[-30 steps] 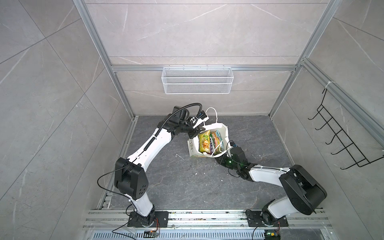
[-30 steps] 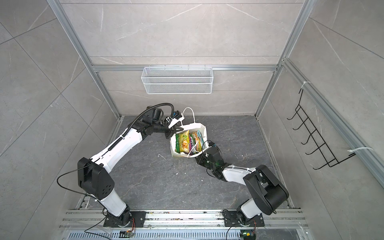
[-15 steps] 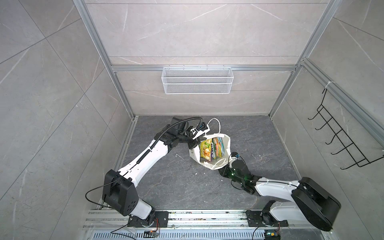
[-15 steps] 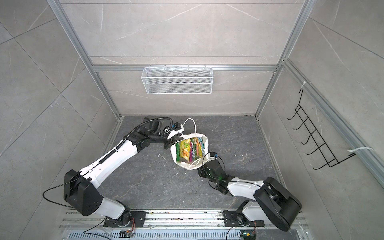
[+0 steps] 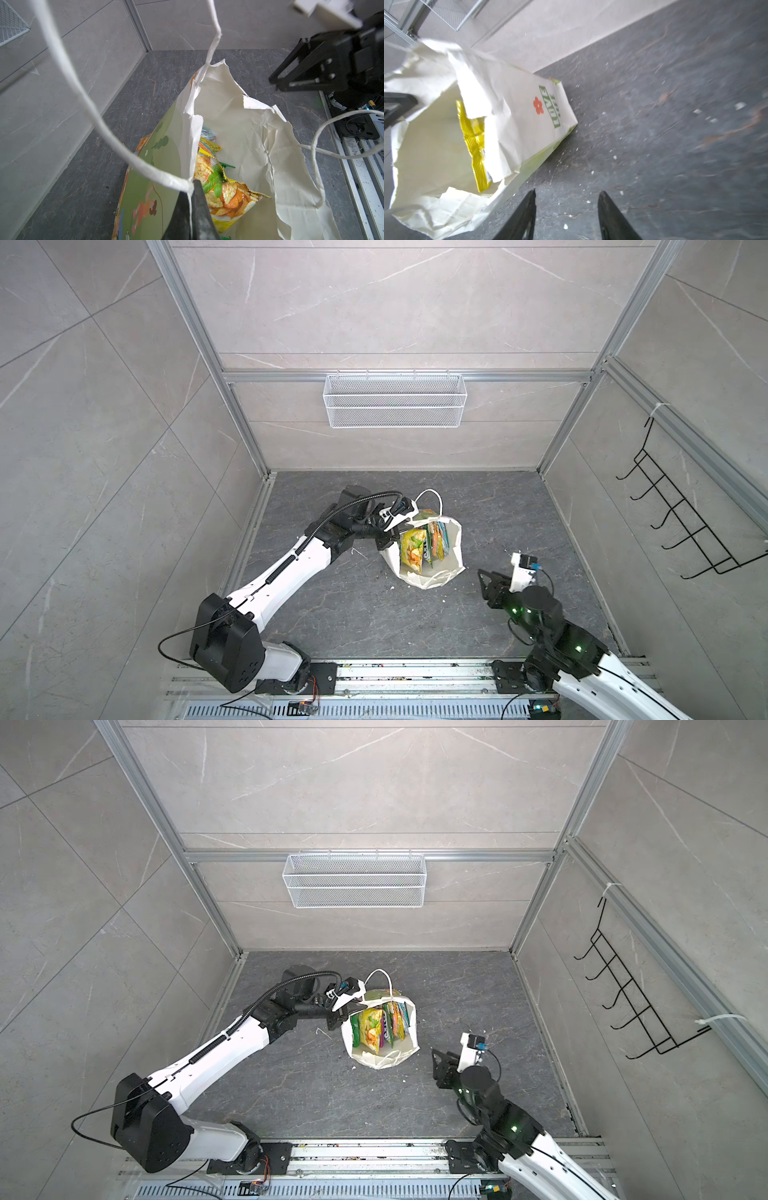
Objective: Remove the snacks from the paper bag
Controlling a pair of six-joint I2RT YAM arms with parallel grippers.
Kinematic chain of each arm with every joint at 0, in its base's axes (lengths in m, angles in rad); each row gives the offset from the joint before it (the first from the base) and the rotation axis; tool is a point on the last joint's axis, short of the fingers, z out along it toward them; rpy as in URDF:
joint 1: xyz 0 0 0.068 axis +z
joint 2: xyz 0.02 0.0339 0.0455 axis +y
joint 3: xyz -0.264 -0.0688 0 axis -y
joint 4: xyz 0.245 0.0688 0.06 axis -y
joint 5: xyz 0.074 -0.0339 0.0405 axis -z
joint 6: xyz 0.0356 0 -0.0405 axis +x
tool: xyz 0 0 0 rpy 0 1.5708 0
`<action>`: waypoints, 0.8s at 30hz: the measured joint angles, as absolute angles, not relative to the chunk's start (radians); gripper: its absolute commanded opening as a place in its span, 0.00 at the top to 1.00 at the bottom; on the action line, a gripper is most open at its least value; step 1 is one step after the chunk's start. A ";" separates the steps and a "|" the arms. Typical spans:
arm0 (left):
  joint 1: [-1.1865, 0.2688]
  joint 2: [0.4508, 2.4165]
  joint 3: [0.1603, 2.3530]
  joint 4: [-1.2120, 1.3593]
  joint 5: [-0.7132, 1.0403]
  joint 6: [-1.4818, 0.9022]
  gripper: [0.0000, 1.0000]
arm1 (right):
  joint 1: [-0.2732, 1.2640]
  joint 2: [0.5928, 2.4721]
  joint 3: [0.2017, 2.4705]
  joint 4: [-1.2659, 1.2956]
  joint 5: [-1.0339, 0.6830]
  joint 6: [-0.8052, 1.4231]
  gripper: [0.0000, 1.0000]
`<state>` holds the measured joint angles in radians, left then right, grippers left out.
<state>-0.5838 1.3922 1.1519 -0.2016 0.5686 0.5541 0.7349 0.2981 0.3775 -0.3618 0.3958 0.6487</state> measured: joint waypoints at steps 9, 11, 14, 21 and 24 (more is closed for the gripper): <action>-0.584 1.392 1.151 -0.176 0.551 0.523 1.00 | 0.740 0.900 1.074 -0.539 0.191 0.387 0.62; -0.584 1.392 1.151 -0.175 0.551 0.521 1.00 | 0.752 1.055 1.131 -0.535 0.114 0.371 0.62; -0.584 1.391 1.140 -0.159 0.552 0.510 1.00 | 0.763 1.177 1.116 -0.553 0.042 0.377 0.61; -0.585 1.360 1.100 -0.127 0.551 0.497 1.00 | 0.765 1.221 1.058 -0.479 -0.029 0.472 0.58; -0.585 1.360 1.099 -0.127 0.550 0.497 1.00 | 0.768 1.245 1.037 -0.419 -0.043 0.510 0.57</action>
